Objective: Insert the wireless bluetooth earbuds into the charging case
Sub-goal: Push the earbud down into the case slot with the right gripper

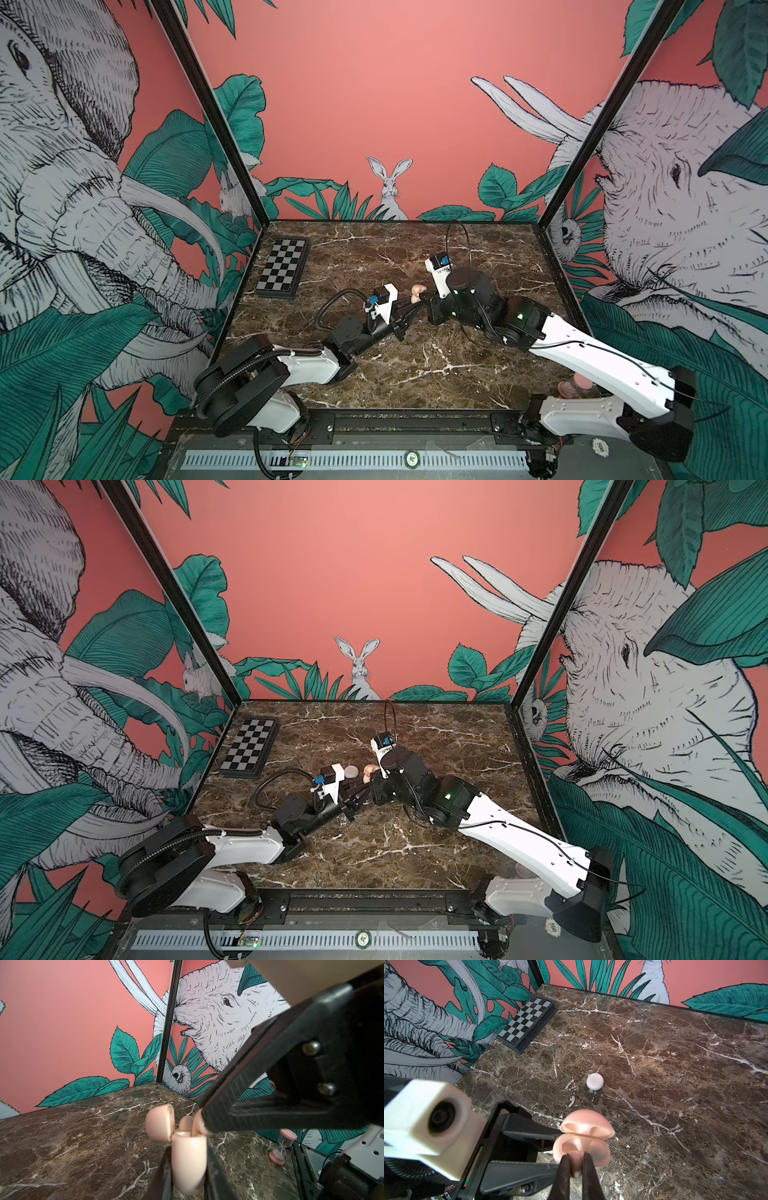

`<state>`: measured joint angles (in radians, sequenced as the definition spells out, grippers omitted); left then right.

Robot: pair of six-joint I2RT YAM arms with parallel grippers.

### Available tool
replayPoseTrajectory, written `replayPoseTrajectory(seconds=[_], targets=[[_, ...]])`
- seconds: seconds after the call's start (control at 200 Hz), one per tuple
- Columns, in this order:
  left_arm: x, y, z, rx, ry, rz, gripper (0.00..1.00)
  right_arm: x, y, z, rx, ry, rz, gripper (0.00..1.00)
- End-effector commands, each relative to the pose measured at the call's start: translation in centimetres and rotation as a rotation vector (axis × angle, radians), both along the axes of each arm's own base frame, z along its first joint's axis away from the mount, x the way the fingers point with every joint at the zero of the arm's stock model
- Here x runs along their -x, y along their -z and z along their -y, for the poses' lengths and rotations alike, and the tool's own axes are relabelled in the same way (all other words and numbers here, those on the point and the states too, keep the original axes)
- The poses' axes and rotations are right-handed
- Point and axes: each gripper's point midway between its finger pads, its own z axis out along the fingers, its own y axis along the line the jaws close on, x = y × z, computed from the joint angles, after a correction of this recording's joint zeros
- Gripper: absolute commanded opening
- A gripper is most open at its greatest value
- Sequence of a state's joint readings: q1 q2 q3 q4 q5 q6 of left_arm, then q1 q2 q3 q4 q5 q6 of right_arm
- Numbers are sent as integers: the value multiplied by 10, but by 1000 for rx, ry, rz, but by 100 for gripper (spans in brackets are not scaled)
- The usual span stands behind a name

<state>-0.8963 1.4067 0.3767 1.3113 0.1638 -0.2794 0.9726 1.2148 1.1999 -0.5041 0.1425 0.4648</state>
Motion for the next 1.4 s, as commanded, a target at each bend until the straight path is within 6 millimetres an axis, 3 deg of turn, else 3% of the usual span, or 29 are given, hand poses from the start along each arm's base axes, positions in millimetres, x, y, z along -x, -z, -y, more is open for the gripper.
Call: replayPoseTrajectory(seconds=[0.0, 1.395], targets=[[9, -37, -9, 105, 9, 80, 0, 2, 10, 2, 39, -1, -25, 8], [9, -34, -8, 100, 12, 74, 0, 13, 10, -1, 7, -24, -89, 19]])
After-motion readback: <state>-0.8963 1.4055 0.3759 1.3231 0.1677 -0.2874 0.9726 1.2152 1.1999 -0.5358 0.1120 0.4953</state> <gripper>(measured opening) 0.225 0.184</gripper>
